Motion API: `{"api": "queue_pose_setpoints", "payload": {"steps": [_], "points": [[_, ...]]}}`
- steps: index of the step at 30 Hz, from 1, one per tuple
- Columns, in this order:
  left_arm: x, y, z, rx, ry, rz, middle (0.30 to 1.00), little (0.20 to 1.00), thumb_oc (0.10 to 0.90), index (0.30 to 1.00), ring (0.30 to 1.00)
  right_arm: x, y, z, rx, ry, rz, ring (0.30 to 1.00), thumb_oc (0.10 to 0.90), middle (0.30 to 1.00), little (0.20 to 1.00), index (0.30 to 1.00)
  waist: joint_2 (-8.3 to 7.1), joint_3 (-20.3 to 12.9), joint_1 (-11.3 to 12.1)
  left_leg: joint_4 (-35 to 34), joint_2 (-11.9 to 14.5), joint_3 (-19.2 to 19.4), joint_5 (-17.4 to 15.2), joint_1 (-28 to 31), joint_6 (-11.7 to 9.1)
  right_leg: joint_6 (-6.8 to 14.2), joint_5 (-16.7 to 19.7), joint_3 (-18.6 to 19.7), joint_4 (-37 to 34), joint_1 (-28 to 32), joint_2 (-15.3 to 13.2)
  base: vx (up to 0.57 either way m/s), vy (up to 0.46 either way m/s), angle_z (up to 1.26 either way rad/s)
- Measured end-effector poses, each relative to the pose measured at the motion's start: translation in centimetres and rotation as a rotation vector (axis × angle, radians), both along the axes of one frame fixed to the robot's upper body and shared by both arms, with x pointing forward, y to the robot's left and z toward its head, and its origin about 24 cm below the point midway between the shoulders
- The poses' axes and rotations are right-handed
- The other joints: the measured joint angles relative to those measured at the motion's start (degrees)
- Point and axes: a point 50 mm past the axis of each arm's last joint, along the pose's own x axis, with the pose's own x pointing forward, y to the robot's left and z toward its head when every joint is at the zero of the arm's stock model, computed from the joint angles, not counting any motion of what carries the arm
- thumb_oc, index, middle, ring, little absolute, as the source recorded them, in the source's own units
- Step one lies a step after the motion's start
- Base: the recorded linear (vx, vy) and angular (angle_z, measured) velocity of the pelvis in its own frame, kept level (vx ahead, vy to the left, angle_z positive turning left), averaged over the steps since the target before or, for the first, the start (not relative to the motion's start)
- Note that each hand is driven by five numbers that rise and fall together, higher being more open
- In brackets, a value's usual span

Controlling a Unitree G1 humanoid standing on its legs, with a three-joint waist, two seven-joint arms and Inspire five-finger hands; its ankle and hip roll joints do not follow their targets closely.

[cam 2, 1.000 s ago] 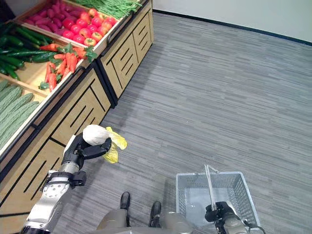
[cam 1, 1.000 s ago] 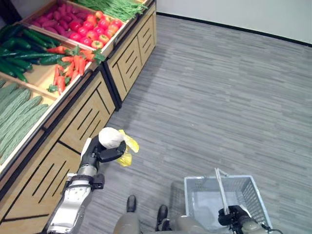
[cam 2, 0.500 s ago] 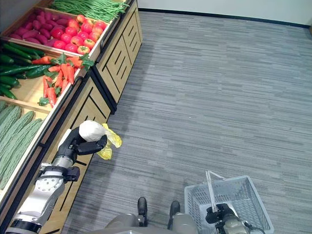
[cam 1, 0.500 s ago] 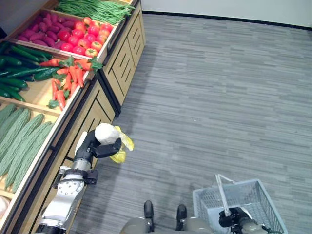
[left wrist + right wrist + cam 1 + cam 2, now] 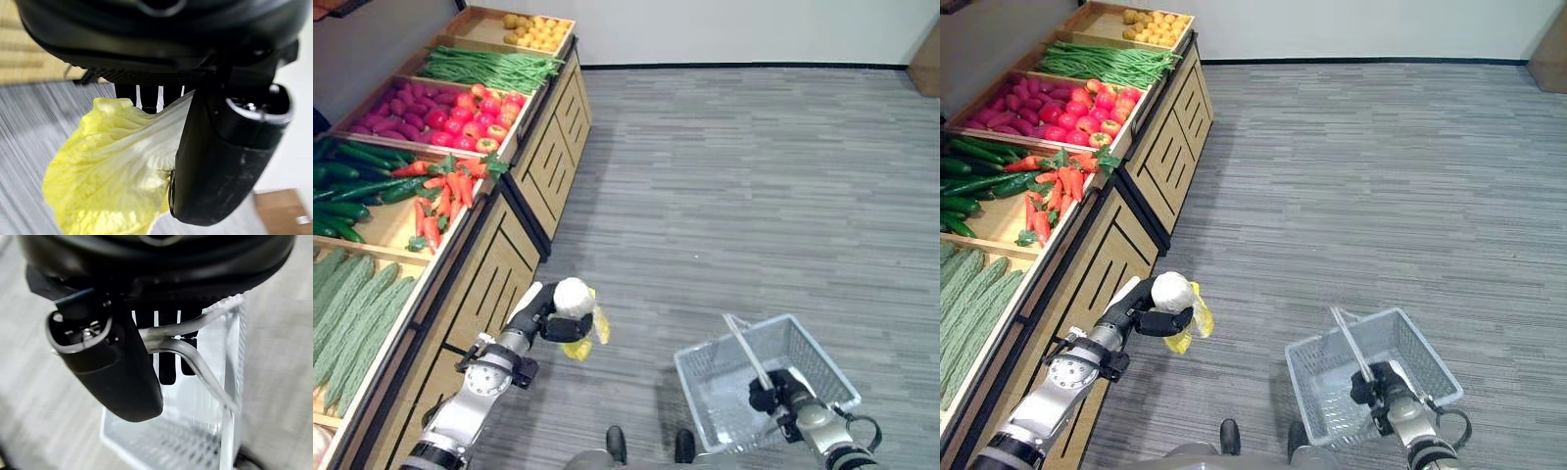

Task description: Get the vegetables into the basket

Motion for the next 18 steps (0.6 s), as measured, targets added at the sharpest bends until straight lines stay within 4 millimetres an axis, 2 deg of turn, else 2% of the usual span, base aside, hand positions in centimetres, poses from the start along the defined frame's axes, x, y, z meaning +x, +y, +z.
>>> {"api": "queue_pose_setpoints", "payload": {"steps": [4, 13, 16, 18], "points": [[0.1, 0.1, -0.6, 0.107, 0.022, -0.02, 0.3, 0.3, 0.4, 0.3, 0.3, 1.2, 1.0, 0.9, 0.002, -0.054, 0.056, 0.3, 0.4, 0.3, 0.3, 0.3, 0.54, -0.36, -0.17, 0.0, -0.03, 0.13, 0.0, -0.01, 0.0, -0.27, 0.16, 0.13, 0.02, -0.16, 0.01, 0.0, -0.101, -0.02], [1.7, -1.7, -1.9, 0.308, 0.039, -0.138, 0.3, 0.3, 0.4, 0.3, 0.3, 3.7, 4.5, 3.6, 0.028, -0.189, 0.242, 0.3, 0.4, 0.3, 0.3, 0.3, 1.28, -0.38, -1.65, 0.01, -0.03, 1.85, 0.0, -0.76, 0.01, -0.54, 0.3, 1.68, 0.01, -1.65, -0.08, 0.01, -0.078, -0.1], [3.0, -3.6, -2.6, 0.353, 0.05, -0.184, 0.3, 0.3, 0.4, 0.3, 0.3, 4.4, 5.7, 4.9, -0.004, -0.231, 0.365, 0.3, 0.4, 0.3, 0.3, 0.3, 2.73, -0.37, -3.16, 0.0, -0.03, 2.71, -0.02, -1.45, 0.07, -0.49, 0.45, 2.6, 0.12, -2.69, -0.06, -0.01, -0.042, -0.19], [4.1, -5.9, -3.3, 0.381, 0.05, -0.236, 0.3, 0.3, 0.4, 0.3, 0.3, 4.5, 5.8, 5.5, -0.037, -0.234, 0.436, 0.3, 0.4, 0.3, 0.3, 0.3, 4.02, -0.29, -3.95, 0.01, 0.05, 3.49, 0.0, -1.64, 0.09, -0.49, 0.47, 3.43, 0.01, -3.38, -0.02, 0.0, -0.055, -0.23]]}}
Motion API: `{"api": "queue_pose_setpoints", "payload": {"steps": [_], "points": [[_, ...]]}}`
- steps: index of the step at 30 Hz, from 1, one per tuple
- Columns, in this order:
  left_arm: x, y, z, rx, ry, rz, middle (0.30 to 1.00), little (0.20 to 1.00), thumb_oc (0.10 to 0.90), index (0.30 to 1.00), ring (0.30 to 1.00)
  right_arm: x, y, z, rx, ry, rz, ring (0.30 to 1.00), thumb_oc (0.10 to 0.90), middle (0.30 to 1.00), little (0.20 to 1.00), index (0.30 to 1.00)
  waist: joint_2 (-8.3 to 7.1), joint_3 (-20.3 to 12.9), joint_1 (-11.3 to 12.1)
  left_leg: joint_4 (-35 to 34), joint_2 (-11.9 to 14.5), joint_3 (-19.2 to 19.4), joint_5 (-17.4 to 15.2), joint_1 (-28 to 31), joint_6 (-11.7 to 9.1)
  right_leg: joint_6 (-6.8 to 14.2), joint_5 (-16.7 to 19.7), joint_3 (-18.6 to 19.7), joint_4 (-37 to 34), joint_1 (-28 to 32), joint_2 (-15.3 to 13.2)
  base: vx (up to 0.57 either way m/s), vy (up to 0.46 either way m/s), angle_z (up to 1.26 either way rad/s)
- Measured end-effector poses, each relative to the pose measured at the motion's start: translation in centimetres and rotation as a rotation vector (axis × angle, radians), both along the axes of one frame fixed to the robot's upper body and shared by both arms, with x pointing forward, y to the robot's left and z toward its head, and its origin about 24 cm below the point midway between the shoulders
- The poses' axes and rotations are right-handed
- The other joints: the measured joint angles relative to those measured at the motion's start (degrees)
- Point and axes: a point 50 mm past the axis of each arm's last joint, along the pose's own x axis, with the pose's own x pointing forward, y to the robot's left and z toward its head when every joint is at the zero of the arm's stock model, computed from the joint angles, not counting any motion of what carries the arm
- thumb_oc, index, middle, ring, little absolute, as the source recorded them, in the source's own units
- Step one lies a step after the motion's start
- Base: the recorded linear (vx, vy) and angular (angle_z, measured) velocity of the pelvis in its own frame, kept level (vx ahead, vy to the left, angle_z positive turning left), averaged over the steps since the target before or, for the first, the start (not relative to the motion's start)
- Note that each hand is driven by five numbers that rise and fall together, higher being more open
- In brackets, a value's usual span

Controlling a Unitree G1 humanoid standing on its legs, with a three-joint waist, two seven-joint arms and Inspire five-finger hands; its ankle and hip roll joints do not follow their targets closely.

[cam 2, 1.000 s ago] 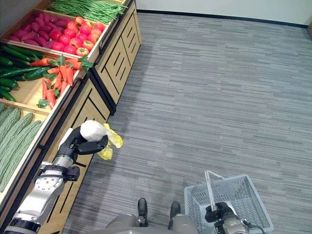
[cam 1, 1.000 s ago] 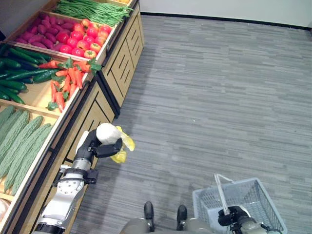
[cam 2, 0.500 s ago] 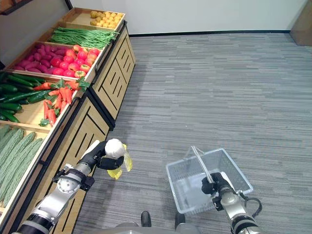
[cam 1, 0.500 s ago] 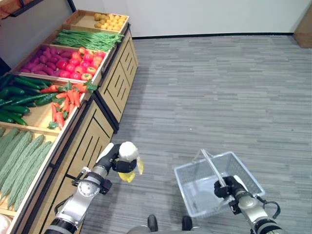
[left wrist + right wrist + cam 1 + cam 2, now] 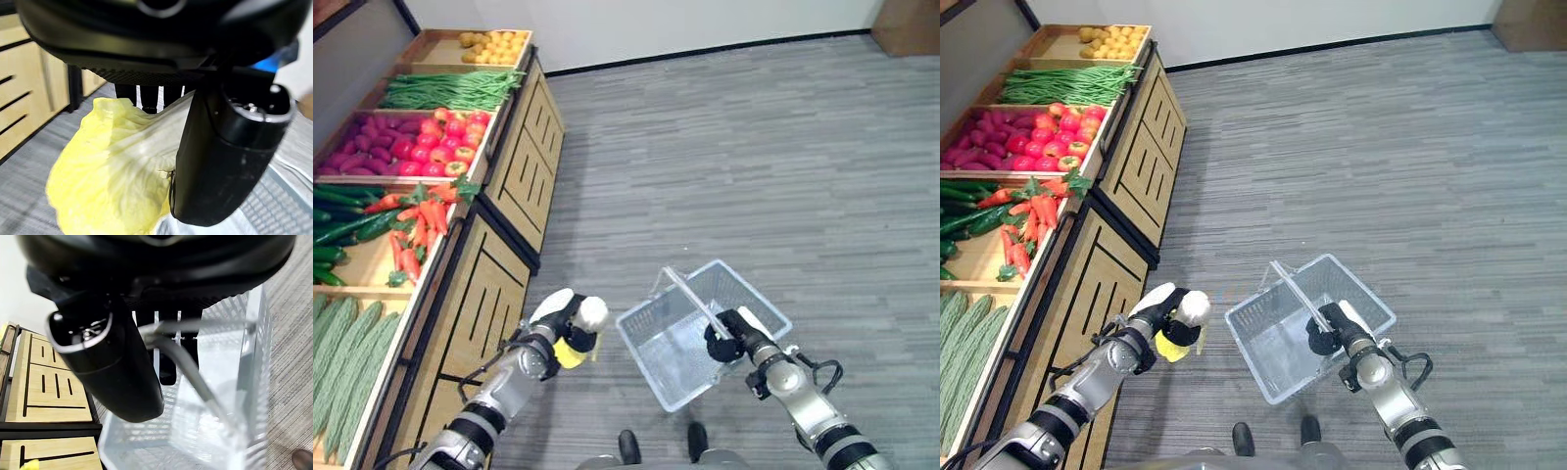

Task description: Get the vegetables into the basket

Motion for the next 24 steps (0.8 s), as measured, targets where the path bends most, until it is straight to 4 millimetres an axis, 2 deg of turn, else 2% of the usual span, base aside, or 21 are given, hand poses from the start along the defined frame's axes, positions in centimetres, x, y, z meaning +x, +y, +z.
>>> {"api": "queue_pose_setpoints", "payload": {"steps": [2, 3, 5, 7, 10, 14, 19, 21, 22, 23, 24], "points": [[0.6, -1.5, -1.1, 0.077, 0.043, -0.059, 0.3, 0.3, 0.4, 0.3, 0.3, 0.1, 1.1, 1.0, -0.015, -0.016, 0.112, 0.3, 0.4, 0.3, 0.3, 0.3, 1.12, 0.27, -2.39, 0.0, 0.2, 0.24, 0.01, -0.67, 0.01, 0.24, -0.16, 0.97, 0.0, -1.08, 0.17, 0.0, -0.045, -0.32], [0.7, -2.4, -1.9, 0.12, 0.075, -0.095, 0.3, 0.3, 0.4, 0.3, 0.3, 0.0, 2.0, 1.7, -0.004, -0.033, 0.181, 0.3, 0.4, 0.3, 0.3, 0.3, 1.29, 0.38, -3.44, -0.01, 0.23, 0.81, 0.21, -0.68, 0.3, -0.32, 0.46, 2.15, 0.29, -1.54, 0.25, 0.0, -0.031, -0.44], [0.5, -3.3, -2.1, 0.138, 0.073, -0.127, 0.3, 0.3, 0.4, 0.3, 0.3, 0.1, 2.8, 2.5, 0.014, -0.059, 0.225, 0.3, 0.4, 0.3, 0.3, 0.3, 1.29, 0.41, -4.08, -0.03, 0.23, 1.36, 0.45, -0.75, 0.65, -0.34, 0.61, 2.95, 0.33, -1.61, 0.28, 0.0, -0.021, -0.32], [0.5, -4.6, -2.0, 0.12, 0.061, -0.154, 0.3, 0.3, 0.4, 0.3, 0.3, 0.5, 3.6, 4.2, 0.029, -0.126, 0.273, 0.3, 0.4, 0.3, 0.3, 0.3, 1.13, 0.52, -4.42, -0.03, 0.32, 2.03, 0.86, -0.65, 0.94, -0.32, 0.63, 3.37, 0.34, -1.62, 0.44, 0.01, -0.007, -0.16], [0.5, -4.5, -2.2, 0.14, 0.061, -0.153, 0.3, 0.3, 0.4, 0.3, 0.3, 1.1, 4.0, 4.9, 0.023, -0.156, 0.302, 0.3, 0.4, 0.3, 0.3, 0.3, 0.38, 1.04, -4.47, -0.04, 0.46, 2.9, 0.92, -0.35, 0.85, -0.32, 0.63, 3.98, 0.33, -1.6, 0.62, 0.01, -0.009, -0.1], [0.2, -4.7, -2.9, 0.149, 0.089, -0.149, 0.3, 0.3, 0.4, 0.3, 0.3, 1.2, 5.3, 4.8, 0.031, -0.153, 0.352, 0.3, 0.4, 0.3, 0.3, 0.3, -0.88, 1.91, -4.57, -0.06, 0.47, 2.96, 0.92, -0.35, 0.85, -0.28, 0.72, 3.98, 0.32, -1.67, 0.63, 0.0, 0.0, 0.0], [-0.2, -4.8, -3.7, 0.22, 0.12, -0.185, 0.3, 0.3, 0.4, 0.3, 0.3, 1.0, 6.9, 5.0, 0.079, -0.133, 0.428, 0.3, 0.4, 0.3, 0.3, 0.3, -1.24, 2.16, -4.48, -0.08, 0.27, 3.03, 0.92, -0.95, 0.84, -0.04, 1.06, 4.08, 0.32, -2.4, 0.45, 0.0, 0.0, -0.02], [-0.2, -4.4, -4.0, 0.251, 0.136, -0.183, 0.3, 0.3, 0.4, 0.3, 0.3, 0.8, 7.8, 5.5, 0.118, -0.141, 0.461, 0.3, 0.4, 0.3, 0.3, 0.3, -1.91, 2.61, -4.67, -0.08, 0.36, 3.14, 0.92, -0.99, 0.84, -0.09, 1.2, 4.31, 0.32, -2.56, 0.52, -0.01, 0.004, -0.07], [-0.3, -4.4, -4.1, 0.255, 0.139, -0.185, 0.424, 0.424, 0.488, 0.424, 0.424, 0.8, 8.0, 5.7, 0.139, -0.144, 0.471, 0.3, 0.4, 0.3, 0.3, 0.3, -2.04, 2.71, -4.87, -0.08, 0.36, 3.16, 0.92, -1.08, 0.84, -0.09, 1.27, 4.34, 0.32, -2.65, 0.53, 0.0, 0.0, 0.0], [-0.3, -4.5, -4.1, 0.256, 0.139, -0.189, 1.0, 1.0, 0.9, 1.0, 1.0, 0.8, 8.2, 5.8, 0.147, -0.148, 0.476, 0.3, 0.4, 0.3, 0.3, 0.3, -2.06, 2.72, -4.87, -0.08, 0.33, 3.18, 0.92, -1.1, 0.84, -0.08, 1.33, 4.39, 0.32, -2.71, 0.53, 0.0, 0.0, 0.0], [-0.4, -4.6, -4.2, 0.264, 0.139, -0.2, 1.0, 1.0, 0.9, 1.0, 1.0, 0.8, 8.4, 5.9, 0.152, -0.153, 0.483, 0.3, 0.4, 0.3, 0.3, 0.3, -2.08, 2.73, -4.83, -0.08, 0.29, 3.27, 0.92, -1.09, 0.84, -0.12, 1.38, 4.5, 0.32, -2.71, 0.51, 0.0, 0.0, 0.0]]}}
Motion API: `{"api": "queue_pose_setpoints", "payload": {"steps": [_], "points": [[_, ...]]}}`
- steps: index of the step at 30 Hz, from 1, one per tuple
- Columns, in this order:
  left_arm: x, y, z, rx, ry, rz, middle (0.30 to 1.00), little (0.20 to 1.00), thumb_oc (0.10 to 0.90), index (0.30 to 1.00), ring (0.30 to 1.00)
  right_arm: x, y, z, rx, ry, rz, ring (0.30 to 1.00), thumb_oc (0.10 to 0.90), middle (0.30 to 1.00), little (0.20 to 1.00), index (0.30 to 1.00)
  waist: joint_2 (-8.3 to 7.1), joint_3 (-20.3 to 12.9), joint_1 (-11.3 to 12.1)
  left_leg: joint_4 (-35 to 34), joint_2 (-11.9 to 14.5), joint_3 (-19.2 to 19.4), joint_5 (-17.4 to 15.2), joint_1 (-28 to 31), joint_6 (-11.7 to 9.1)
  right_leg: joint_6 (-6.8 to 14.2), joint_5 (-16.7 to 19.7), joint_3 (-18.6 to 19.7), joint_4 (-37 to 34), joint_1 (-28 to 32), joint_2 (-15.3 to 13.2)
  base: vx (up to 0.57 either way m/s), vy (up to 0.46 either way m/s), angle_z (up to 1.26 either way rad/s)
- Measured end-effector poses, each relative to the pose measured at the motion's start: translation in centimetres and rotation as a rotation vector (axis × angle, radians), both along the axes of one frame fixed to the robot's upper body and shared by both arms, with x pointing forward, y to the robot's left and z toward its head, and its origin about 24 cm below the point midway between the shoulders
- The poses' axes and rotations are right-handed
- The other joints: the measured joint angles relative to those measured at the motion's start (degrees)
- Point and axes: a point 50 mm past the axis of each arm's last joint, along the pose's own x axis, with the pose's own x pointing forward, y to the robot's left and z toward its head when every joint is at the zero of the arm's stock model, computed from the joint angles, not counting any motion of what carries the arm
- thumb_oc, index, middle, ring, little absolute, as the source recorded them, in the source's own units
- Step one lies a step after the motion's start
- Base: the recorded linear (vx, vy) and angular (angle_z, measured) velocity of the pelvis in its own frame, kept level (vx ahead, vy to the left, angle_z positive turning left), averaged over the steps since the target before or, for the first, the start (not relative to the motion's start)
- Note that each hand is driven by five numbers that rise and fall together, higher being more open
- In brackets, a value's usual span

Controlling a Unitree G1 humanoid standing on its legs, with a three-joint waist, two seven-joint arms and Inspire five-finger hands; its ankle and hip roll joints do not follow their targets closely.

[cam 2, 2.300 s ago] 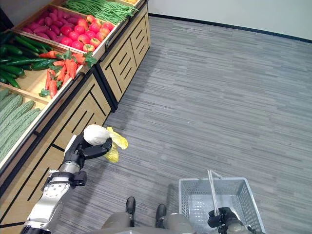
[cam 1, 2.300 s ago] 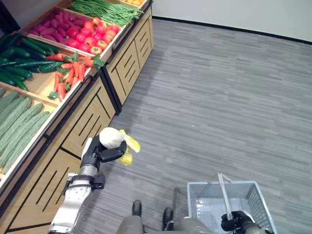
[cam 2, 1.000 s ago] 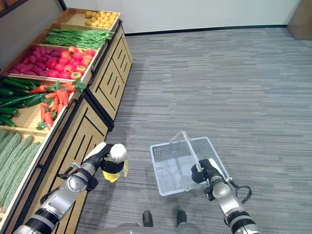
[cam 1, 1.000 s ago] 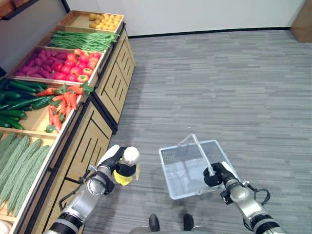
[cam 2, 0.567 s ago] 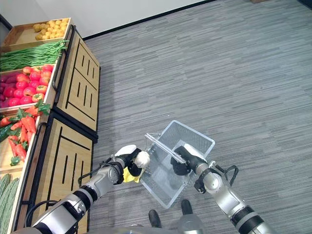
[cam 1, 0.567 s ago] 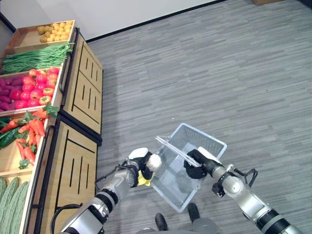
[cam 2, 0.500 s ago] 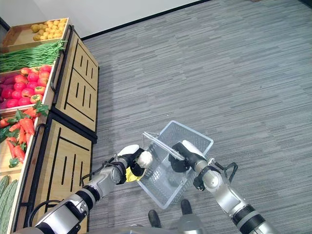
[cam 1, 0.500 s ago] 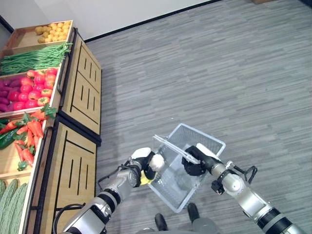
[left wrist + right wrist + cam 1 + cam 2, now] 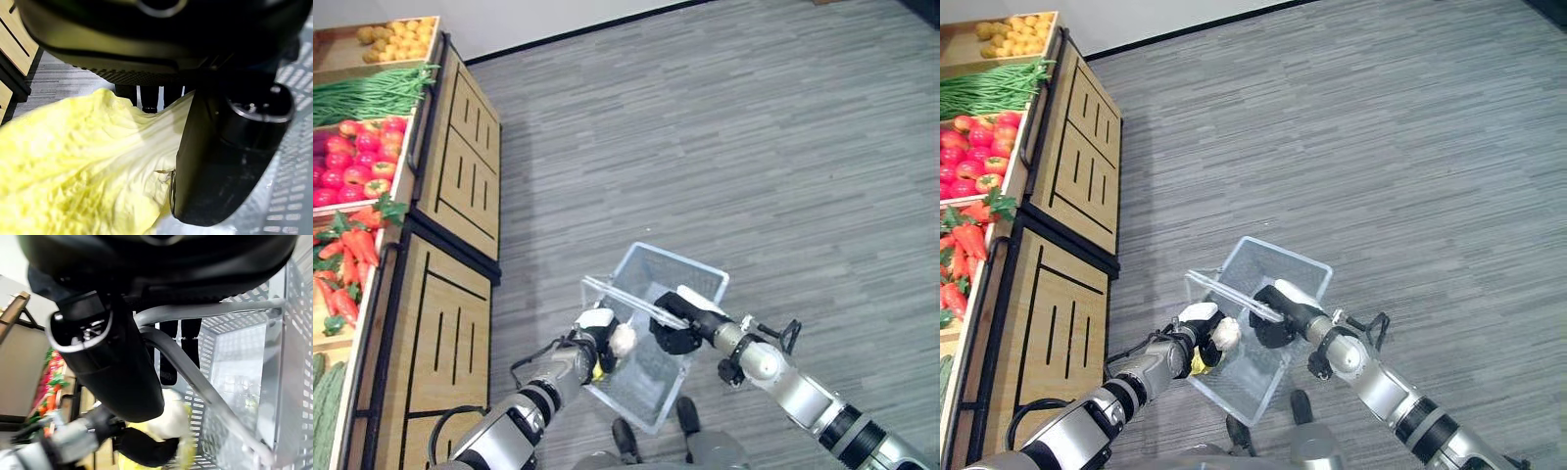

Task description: Get the vegetables into the basket

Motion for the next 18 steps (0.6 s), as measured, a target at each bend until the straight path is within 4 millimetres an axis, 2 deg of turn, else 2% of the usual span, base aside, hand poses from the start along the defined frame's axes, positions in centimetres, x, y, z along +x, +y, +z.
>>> {"api": "queue_pose_setpoints", "payload": {"steps": [7, 18], "points": [[-0.12, -0.34, -0.05, 0.014, -0.005, -0.033, 1.0, 1.0, 0.9, 1.0, 1.0, 0.23, 0.87, 0.38, 0.036, 0.007, 0.03, 0.3, 0.4, 0.3, 0.3, 0.3, -0.04, 0.03, 0.05, 0.0, 0.02, 0.1, 0.0, 0.06, 0.0, 0.06, 0.28, 0.13, 0.0, -0.01, 0.02, 0.0, 0.0, 0.0], [-0.19, -0.68, -0.02, 0.02, -0.011, -0.062, 1.0, 1.0, 0.9, 1.0, 1.0, 0.2, 0.47, -0.19, 0.018, 0.024, 0.02, 0.3, 0.4, 0.3, 0.3, 0.3, -0.09, 0.05, 0.09, 0.0, 0.03, 0.28, -0.01, 0.17, 0.0, 0.21, 0.75, 0.24, -0.01, 0.0, 0.05, 0.0, 0.0, 0.0]]}}
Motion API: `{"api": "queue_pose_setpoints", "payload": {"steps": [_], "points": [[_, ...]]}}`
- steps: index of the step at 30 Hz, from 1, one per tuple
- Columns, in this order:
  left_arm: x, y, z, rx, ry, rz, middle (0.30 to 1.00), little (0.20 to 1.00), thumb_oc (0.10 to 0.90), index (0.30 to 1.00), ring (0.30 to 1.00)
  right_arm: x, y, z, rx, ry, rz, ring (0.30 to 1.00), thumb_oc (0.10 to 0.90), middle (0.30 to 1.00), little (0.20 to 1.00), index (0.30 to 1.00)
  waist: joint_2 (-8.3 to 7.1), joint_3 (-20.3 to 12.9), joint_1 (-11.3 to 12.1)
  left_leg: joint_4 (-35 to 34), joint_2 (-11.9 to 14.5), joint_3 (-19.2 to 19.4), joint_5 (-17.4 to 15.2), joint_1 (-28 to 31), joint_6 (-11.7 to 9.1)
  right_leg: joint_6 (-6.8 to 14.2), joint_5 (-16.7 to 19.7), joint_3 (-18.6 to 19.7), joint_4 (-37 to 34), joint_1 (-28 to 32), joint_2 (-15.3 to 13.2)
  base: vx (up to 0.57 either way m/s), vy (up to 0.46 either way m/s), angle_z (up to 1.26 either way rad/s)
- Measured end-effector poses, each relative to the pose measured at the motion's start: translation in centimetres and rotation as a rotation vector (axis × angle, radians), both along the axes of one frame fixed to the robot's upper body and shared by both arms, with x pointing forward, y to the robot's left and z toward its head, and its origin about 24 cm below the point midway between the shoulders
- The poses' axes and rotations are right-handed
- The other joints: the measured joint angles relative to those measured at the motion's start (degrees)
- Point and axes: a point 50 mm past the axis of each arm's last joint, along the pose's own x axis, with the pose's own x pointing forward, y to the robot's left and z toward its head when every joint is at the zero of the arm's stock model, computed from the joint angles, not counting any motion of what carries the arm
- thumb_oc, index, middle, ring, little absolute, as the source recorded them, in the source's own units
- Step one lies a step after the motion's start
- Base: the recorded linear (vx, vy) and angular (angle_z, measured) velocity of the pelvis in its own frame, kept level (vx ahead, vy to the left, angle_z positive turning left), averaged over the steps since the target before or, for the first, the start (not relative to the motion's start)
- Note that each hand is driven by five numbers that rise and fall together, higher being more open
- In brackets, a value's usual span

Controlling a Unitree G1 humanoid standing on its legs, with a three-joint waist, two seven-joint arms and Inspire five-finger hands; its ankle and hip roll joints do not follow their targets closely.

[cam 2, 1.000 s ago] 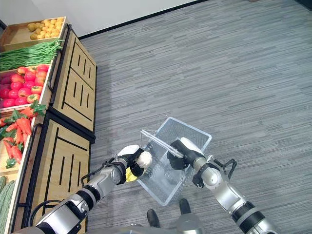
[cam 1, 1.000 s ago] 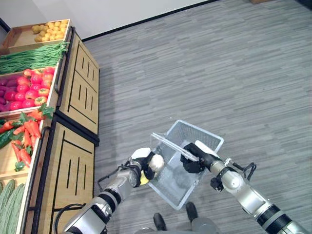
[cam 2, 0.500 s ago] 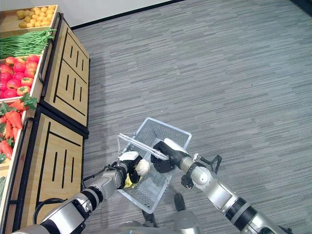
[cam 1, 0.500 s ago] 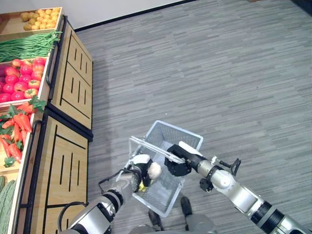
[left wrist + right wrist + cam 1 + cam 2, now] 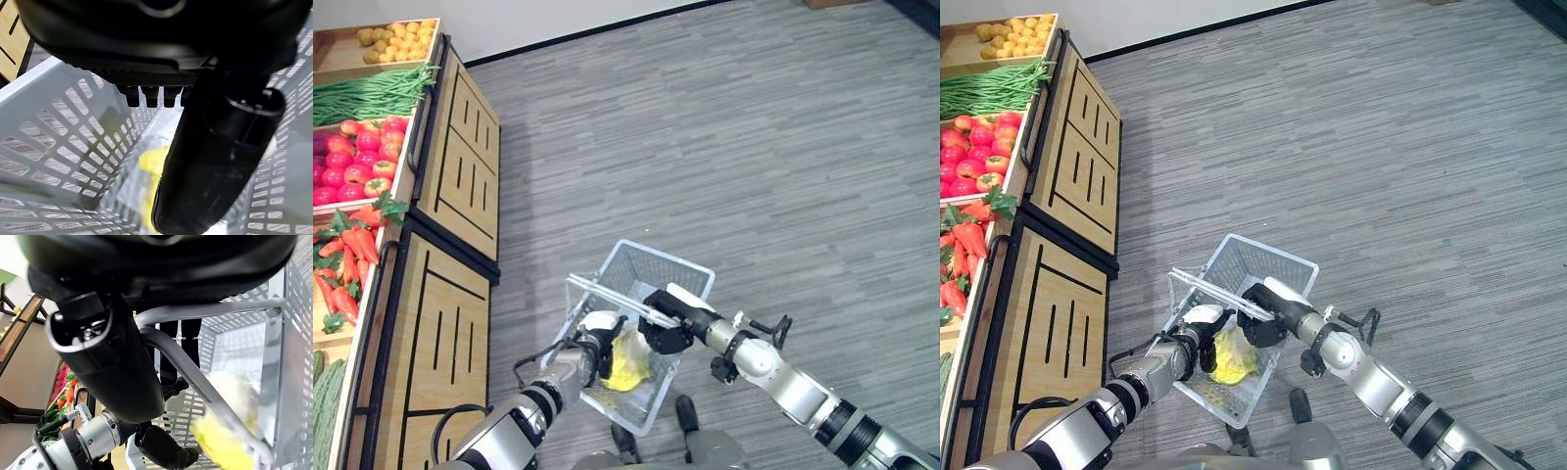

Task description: Get the vegetables into the basket

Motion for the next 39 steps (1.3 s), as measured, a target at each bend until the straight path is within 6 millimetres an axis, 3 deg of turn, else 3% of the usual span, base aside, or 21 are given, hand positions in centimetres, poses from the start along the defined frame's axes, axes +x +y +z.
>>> {"api": "queue_pose_setpoints", "payload": {"steps": [3, 6, 11, 17, 18, 22, 25, 31, 34, 35, 38, 39], "points": [[0.3, -0.2, 0.7, -0.036, -0.018, -0.007, 1.0, 1.0, 0.9, 1.0, 1.0, 0.1, -0.7, -0.8, -0.031, 0.02, -0.024, 0.3, 0.4, 0.3, 0.3, 0.3, -0.06, 0.03, 0.23, 0.0, 0.01, -0.25, -0.01, 0.0, -0.01, 0.0, 0.1, -0.15, 0.0, 0.04, 0.0, 0.01, 0.009, 0.02], [0.7, 0.0, 2.2, -0.131, -0.048, -0.019, 1.0, 1.0, 0.9, 1.0, 1.0, -0.3, -2.6, -2.0, -0.047, 0.058, -0.106, 0.3, 0.4, 0.3, 0.3, 0.3, -0.24, 0.1, 0.96, -0.03, 0.05, -0.66, -0.03, 0.54, -0.03, 0.02, 0.11, -0.86, 0.0, 0.95, 0.0, 0.02, 0.031, 0.11], [0.0, 3.2, 3.7, -0.251, -0.081, 0.061, 1.0, 1.0, 0.9, 1.0, 1.0, -1.5, -7.5, -4.3, -0.145, 0.123, -0.308, 0.3, 0.4, 0.3, 0.3, 0.3, -0.41, 0.15, 2.57, -0.05, 0.11, -2.13, -0.23, 2.21, -0.23, 0.0, -0.08, -2.36, -0.01, 3.17, -0.03, 0.01, 0.045, 0.16], [-4.0, 9.9, 1.9, -0.27, 0.01, 0.327, 1.0, 1.0, 0.9, 1.0, 1.0, -3.8, -11.8, -6.1, -0.223, 0.188, -0.497, 0.3, 0.4, 0.3, 0.3, 0.3, -0.76, -0.19, 3.54, -0.32, 0.47, -3.66, -1.34, 3.0, -1.4, 0.13, -0.85, -3.9, -0.03, 4.38, 0.18, -0.02, 0.041, 0.14], [-5.6, 11.4, 1.1, -0.283, 0.04, 0.421, 1.0, 1.0, 0.9, 1.0, 1.0, -4.6, -12.8, -6.7, -0.254, 0.209, -0.543, 0.3, 0.4, 0.3, 0.3, 0.3, -1.06, -0.52, 4.05, -0.25, 0.44, -3.63, -1.61, 3.24, -1.79, 0.06, -0.91, -3.87, -0.03, 4.34, 0.15, 0.0, 0.0, 0.0], [-9.2, 14.2, -1.1, -0.236, 0.134, 0.582, 1.0, 1.0, 0.9, 1.0, 1.0, -6.8, -15.0, -8.3, -0.301, 0.285, -0.667, 0.3, 0.4, 0.3, 0.3, 0.3, -1.76, -1.21, 5.86, -0.04, 0.17, -3.64, -1.66, 3.26, -1.73, 0.23, -0.94, -3.92, -0.04, 4.34, -0.16, -0.05, 0.027, 0.01], [-12.0, 15.8, -3.1, -0.168, 0.239, 0.689, 1.0, 1.0, 0.9, 1.0, 1.0, -8.2, -15.1, -9.8, -0.294, 0.353, -0.729, 0.3, 0.4, 0.3, 0.3, 0.3, -2.85, -1.86, 5.71, -0.04, 0.14, -3.55, -1.71, 3.25, -1.63, 0.22, -0.96, -3.87, -0.04, 4.29, -0.19, -0.01, 0.006, -0.01], [-13.8, 15.0, -5.3, -0.155, 0.311, 0.781, 1.0, 1.0, 0.9, 1.0, 1.0, -10.3, -15.3, -11.9, -0.292, 0.454, -0.823, 0.3, 0.4, 0.3, 0.3, 0.3, -4.13, -3.2, 5.74, -0.04, 0.13, -3.74, -1.79, 3.49, -1.5, 0.34, -1.24, -4.13, -0.27, 4.71, -0.27, 0.0, 0.0, 0.0], [-15.0, 14.0, -6.8, -0.227, 0.342, 0.956, 1.0, 1.0, 0.9, 1.0, 1.0, -11.8, -15.2, -13.2, -0.296, 0.524, -0.872, 0.3, 0.4, 0.3, 0.3, 0.3, -4.05, -4.78, 5.74, -0.05, 0.11, -3.73, -1.87, 3.51, -1.4, 0.24, -1.37, -4.14, -0.32, 4.77, -0.27, 0.0, 0.0, 0.0], [-16.8, 13.8, -7.7, -0.209, 0.386, 1.043, 1.0, 1.0, 0.9, 1.0, 1.0, -13.1, -15.0, -14.3, -0.275, 0.584, -0.917, 0.3, 0.4, 0.3, 0.3, 0.3, -3.15, -5.54, 5.75, -0.04, 0.17, -3.67, -1.92, 3.6, -1.38, 0.05, -1.52, -4.09, -0.32, 4.82, -0.2, 0.0, 0.0, 0.0], [-18.0, 13.6, -8.4, -0.212, 0.437, 1.14, 1.0, 1.0, 0.9, 1.0, 1.0, -14.3, -14.8, -15.8, -0.282, 0.685, -0.992, 0.3, 0.4, 0.3, 0.3, 0.3, -3.35, -5.28, 5.63, 0.0, -0.18, -5.59, -1.88, 5.49, -1.49, -0.01, -1.47, -4.29, -0.32, 6.98, -0.06, 0.01, 0.013, 0.1], [-19.2, 12.7, -9.0, -0.207, 0.508, 1.184, 1.0, 1.0, 0.9, 1.0, 1.0, -15.9, -14.7, -16.7, -0.312, 0.785, -1.051, 0.3, 0.4, 0.3, 0.3, 0.3, -3.42, -5.75, 5.85, -0.01, -0.27, -6.81, -2.8, 7.04, -1.81, 0.23, -2.5, -4.54, -0.3, 8.71, -0.11, 0.03, 0.041, 0.2]]}}
